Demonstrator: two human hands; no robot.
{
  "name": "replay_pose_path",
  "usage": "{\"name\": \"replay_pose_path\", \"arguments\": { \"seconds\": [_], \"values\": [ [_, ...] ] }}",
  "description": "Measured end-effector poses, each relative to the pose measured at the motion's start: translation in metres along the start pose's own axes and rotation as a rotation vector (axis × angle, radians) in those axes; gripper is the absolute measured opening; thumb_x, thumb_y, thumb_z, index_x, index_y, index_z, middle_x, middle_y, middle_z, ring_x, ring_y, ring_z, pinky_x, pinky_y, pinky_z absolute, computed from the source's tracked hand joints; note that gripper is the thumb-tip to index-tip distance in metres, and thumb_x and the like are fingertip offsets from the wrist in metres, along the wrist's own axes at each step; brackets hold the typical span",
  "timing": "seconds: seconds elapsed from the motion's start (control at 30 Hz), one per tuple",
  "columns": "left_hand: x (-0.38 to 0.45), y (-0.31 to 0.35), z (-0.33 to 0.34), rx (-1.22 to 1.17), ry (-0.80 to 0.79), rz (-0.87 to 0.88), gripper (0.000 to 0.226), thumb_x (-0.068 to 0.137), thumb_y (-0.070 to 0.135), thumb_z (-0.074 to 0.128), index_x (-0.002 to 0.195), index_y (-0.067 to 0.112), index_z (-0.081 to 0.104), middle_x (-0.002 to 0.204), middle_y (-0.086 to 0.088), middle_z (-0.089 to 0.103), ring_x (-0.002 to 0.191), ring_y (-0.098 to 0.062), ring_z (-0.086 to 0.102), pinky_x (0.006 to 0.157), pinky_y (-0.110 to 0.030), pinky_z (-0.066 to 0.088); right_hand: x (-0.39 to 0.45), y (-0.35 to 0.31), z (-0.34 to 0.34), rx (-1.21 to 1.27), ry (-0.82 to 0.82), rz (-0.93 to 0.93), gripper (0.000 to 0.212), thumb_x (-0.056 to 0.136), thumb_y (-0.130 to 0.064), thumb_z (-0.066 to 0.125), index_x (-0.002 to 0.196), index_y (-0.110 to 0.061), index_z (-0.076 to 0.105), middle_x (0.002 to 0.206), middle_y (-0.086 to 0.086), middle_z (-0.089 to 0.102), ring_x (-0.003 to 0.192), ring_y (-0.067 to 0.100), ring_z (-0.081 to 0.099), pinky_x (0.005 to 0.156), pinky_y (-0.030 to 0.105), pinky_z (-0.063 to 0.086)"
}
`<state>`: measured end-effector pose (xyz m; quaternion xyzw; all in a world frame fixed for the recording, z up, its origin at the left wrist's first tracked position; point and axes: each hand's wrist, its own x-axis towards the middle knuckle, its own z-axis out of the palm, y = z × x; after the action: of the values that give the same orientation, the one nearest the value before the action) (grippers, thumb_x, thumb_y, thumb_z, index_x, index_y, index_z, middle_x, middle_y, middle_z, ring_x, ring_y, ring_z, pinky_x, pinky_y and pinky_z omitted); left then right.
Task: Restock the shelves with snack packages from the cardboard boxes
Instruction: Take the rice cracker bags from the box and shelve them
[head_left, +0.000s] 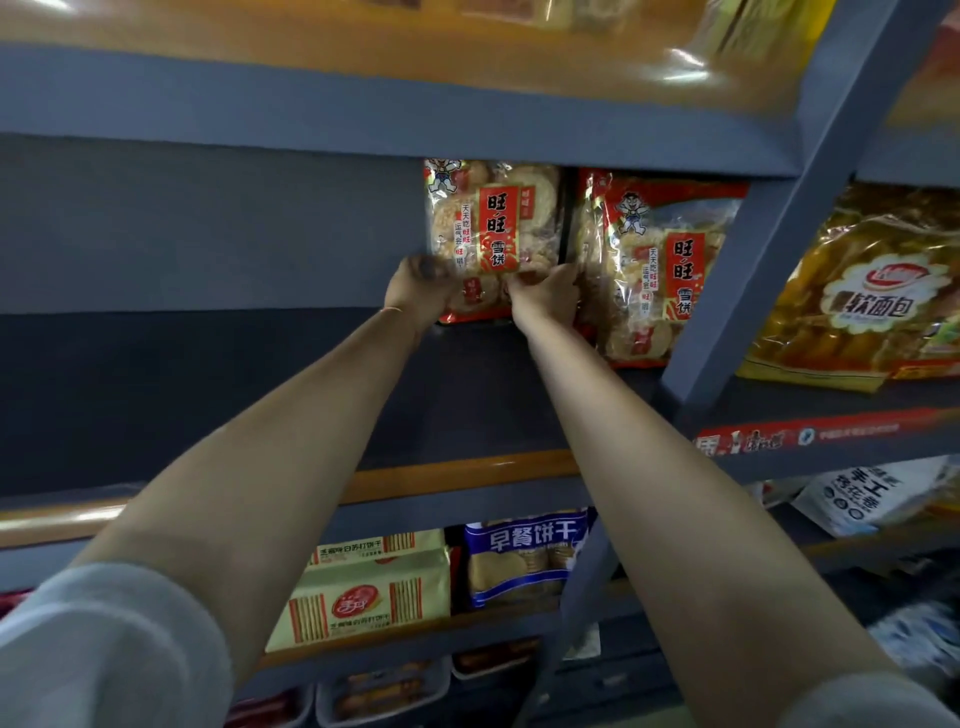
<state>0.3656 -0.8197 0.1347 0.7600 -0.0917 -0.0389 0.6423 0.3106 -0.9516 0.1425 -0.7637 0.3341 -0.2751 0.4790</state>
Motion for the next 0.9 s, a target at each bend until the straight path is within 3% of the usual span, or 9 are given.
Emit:
{"name": "replay_pose_path", "arguments": {
  "seconds": [0.07,0.13,0.17,0.23,0.33,0.43,0.6,0.73,0.9],
  "values": [
    [-0.009,0.003,-0.003,0.029,-0.014,-0.002,0.047,0.088,0.033,0.076,0.126,0.023,0.05,0.118,0.005,0.059,0.099,-0.02,0.067,0.064,-0.032,0.058,-0.007,-0.001,-0.005,-0.013,-0.026,0.007,0.065,0.092,-0.039,0.068,0.14,-0.009,0.037,0.145,0.016,0.043,0.124,0.033,0.055,0.076,0.028,0.037],
    [-0.02,0.007,-0.011,0.037,-0.001,-0.002,0.053,0.088,0.033,0.076,0.133,0.018,0.051,0.121,0.001,0.061,0.097,-0.021,0.067,0.071,-0.035,0.06,-0.021,-0.002,-0.013,-0.014,-0.051,-0.001,0.066,0.091,-0.042,0.068,0.139,-0.008,0.038,0.144,0.016,0.046,0.125,0.033,0.055,0.081,0.028,0.04],
    [-0.026,0.01,-0.017,0.039,0.004,-0.008,0.045,0.088,0.03,0.074,0.127,0.016,0.058,0.115,-0.002,0.066,0.092,-0.021,0.068,0.079,-0.041,0.062,-0.029,-0.003,-0.018,0.007,-0.074,-0.007,0.063,0.091,-0.042,0.068,0.137,-0.009,0.041,0.142,0.015,0.049,0.123,0.033,0.056,0.087,0.03,0.044],
    [-0.046,0.015,-0.033,0.038,0.003,-0.012,0.008,0.089,0.022,0.07,0.094,0.016,0.069,0.08,0.0,0.07,0.067,-0.016,0.066,0.082,-0.048,0.062,-0.052,-0.003,-0.028,0.086,-0.122,-0.018,0.049,0.09,-0.041,0.069,0.126,-0.013,0.052,0.13,0.009,0.058,0.111,0.026,0.062,0.091,0.034,0.053],
    [-0.089,0.025,-0.058,-0.055,0.022,0.01,0.023,0.093,0.012,0.066,0.071,0.016,0.064,0.05,0.011,0.059,0.047,-0.005,0.056,0.062,-0.035,0.058,-0.102,-0.009,-0.047,0.191,-0.171,-0.068,0.015,0.095,-0.025,0.063,0.105,-0.015,0.065,0.098,0.001,0.068,0.073,0.009,0.062,0.064,0.023,0.05],
    [-0.15,0.03,-0.095,-0.121,0.009,0.095,0.017,0.098,0.01,0.063,0.081,0.013,0.066,0.061,0.003,0.063,0.051,-0.011,0.059,0.057,-0.028,0.053,-0.167,-0.018,-0.061,0.342,-0.266,-0.149,0.009,0.097,-0.012,0.06,0.09,-0.016,0.064,0.071,0.002,0.065,0.052,0.01,0.058,0.05,0.026,0.045],
    [-0.253,-0.007,-0.172,-0.086,0.131,0.133,0.013,0.098,0.01,0.063,0.086,0.013,0.066,0.067,-0.002,0.063,0.058,-0.014,0.061,0.058,-0.027,0.052,-0.269,-0.004,-0.049,0.382,-0.436,-0.295,0.008,0.097,-0.008,0.06,0.093,-0.013,0.064,0.069,0.005,0.063,0.057,0.012,0.059,0.051,0.023,0.047],
    [-0.33,-0.084,-0.229,0.048,0.321,-0.067,0.017,0.098,0.012,0.063,0.081,0.014,0.064,0.059,0.002,0.061,0.054,-0.014,0.058,0.056,-0.032,0.049,-0.353,0.046,-0.005,0.25,-0.682,-0.311,0.016,0.097,-0.012,0.06,0.086,-0.023,0.061,0.066,-0.005,0.059,0.06,0.01,0.057,0.057,0.026,0.044],
    [-0.44,-0.161,-0.289,0.218,0.339,-0.332,0.017,0.098,0.015,0.064,0.082,0.015,0.068,0.066,0.0,0.067,0.06,-0.014,0.063,0.061,-0.033,0.053,-0.459,0.109,0.032,0.081,-0.933,-0.227,0.011,0.098,-0.019,0.059,0.087,-0.021,0.061,0.072,0.0,0.062,0.066,0.016,0.06,0.06,0.032,0.045]
  ]
}}
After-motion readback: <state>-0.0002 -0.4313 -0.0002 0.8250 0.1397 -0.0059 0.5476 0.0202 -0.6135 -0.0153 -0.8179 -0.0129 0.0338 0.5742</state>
